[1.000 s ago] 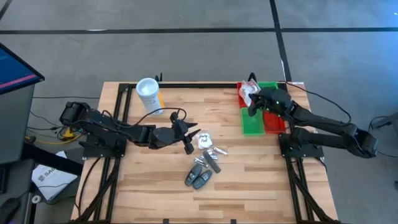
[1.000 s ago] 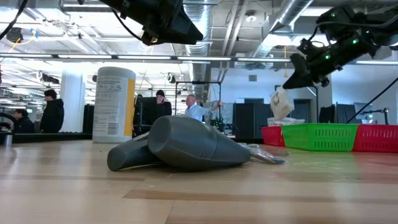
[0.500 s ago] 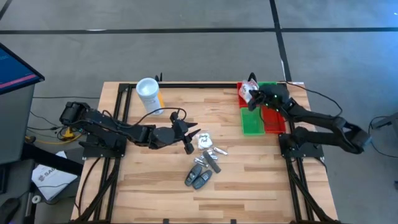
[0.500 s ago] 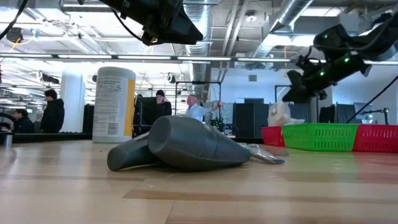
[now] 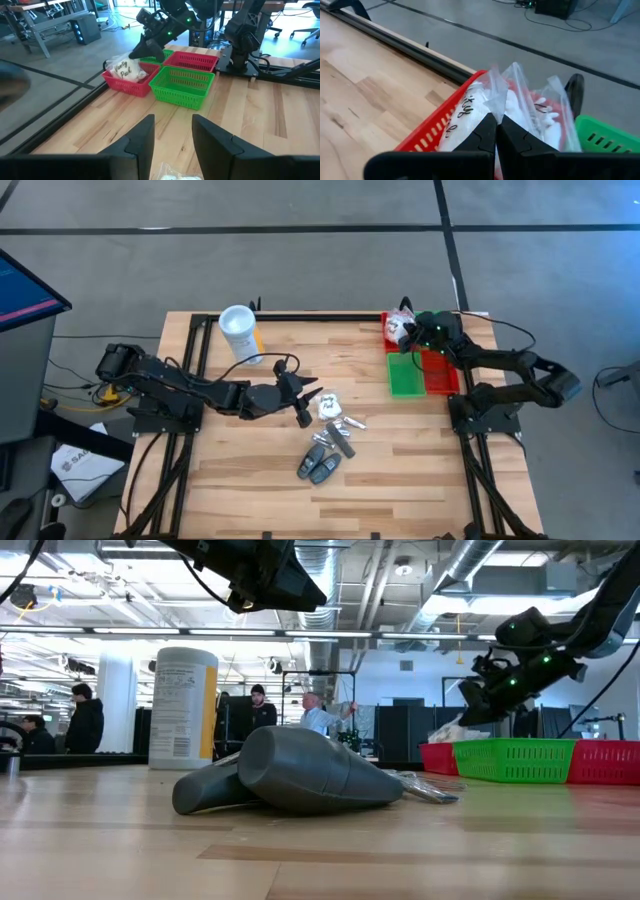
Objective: Pick & Place Travel size toiletries
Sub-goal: Put the white cotton pack into the top red bin
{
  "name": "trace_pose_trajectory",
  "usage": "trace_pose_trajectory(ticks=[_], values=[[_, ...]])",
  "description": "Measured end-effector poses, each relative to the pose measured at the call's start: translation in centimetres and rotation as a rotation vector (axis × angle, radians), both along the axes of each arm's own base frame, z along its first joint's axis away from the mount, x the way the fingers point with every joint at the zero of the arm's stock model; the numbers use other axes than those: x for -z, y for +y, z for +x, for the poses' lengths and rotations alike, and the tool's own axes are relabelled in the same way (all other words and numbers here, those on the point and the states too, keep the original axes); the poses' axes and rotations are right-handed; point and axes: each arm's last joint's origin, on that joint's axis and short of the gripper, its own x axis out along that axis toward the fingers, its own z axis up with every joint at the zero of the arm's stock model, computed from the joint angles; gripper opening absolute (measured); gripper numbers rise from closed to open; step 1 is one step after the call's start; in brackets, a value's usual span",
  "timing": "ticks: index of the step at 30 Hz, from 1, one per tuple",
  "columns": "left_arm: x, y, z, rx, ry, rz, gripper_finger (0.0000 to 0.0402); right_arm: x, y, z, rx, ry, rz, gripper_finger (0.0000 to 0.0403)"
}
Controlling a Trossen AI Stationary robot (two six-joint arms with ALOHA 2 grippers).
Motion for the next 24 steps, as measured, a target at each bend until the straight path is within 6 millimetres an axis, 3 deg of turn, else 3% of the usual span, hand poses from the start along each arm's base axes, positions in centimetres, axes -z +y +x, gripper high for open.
trace_pose_trajectory(ticks=[9, 19, 24], values=[[0.0, 0.0, 0.0, 0.0, 0.001, 0.002, 0.0122, 0.2, 0.0, -0.4, 0.007, 0.031, 0.025, 0.0017], [0.0, 0.0, 0.0, 0.0, 0.001, 0.001, 0.0122, 0.2, 0.1, -0.4, 0.021, 0.046, 0.016, 0.0109], [0.0, 0.0, 0.0, 0.0, 0.002, 0.001, 0.0122, -1.0, 0.5, -0.6, 0.029, 0.001, -0.01, 0.0129]])
